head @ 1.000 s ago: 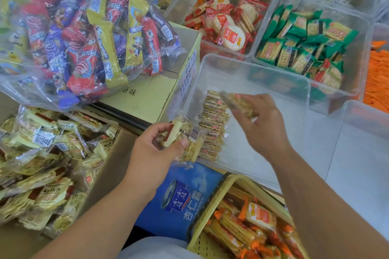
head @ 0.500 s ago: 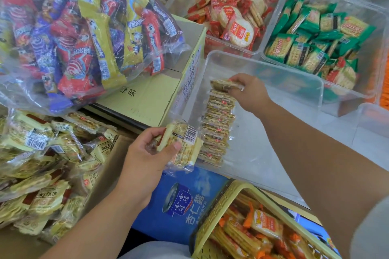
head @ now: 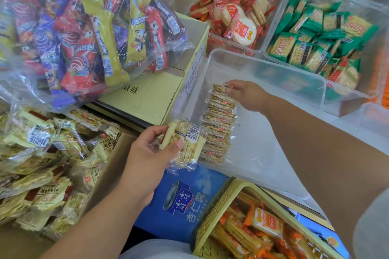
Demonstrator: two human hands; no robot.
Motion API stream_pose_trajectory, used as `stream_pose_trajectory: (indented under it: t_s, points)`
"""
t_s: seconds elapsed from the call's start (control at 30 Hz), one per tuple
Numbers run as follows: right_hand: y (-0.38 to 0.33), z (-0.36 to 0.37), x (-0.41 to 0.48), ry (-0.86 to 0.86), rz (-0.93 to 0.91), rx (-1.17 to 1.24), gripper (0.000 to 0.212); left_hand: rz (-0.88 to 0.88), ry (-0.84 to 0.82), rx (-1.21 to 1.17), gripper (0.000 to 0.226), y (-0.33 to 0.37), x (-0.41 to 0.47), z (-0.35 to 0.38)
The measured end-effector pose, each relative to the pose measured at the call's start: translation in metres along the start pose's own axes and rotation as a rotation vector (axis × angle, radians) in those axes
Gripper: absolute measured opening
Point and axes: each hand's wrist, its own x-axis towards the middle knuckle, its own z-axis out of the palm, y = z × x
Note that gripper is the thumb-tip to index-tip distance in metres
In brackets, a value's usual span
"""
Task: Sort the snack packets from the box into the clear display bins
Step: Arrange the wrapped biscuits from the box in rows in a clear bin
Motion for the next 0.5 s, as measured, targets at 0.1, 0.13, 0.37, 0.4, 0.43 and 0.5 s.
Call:
stream_pose_trajectory:
  t_s: [0.1, 0.13, 0.37, 0.4, 0.43, 0.5]
  points:
    - [-0.002, 0.006, 0.005, -0.024, 0.006, -0.118, 0.038, -0.016, 0.004, 0.0, 0.038, 0.003, -0.002, 0.002]
    - [-0.003, 0.006, 0.006, -0.031, 0.013, -0.15, 0.04, -0.023, 0.005, -0.012, 0.038, 0.004, -0.003, 0.002]
    - [-0.02, 0.008, -0.02, 0.097, -0.031, -0.236, 0.057, -0.086, -0.002, -0.204, 0.043, 0.012, -0.012, -0.001]
    - [-0.027, 0.008, -0.03, 0.139, -0.057, -0.237, 0.057, -0.09, -0.008, -0.237, 0.043, 0.013, -0.013, -0.002]
    - [-0.035, 0.009, -0.042, 0.183, -0.086, -0.224, 0.056, -0.093, -0.013, -0.263, 0.042, 0.015, -0.014, -0.003]
    - [-0.056, 0.012, -0.076, 0.228, -0.184, -0.107, 0.058, -0.102, -0.015, -0.301, 0.042, 0.018, -0.017, -0.004]
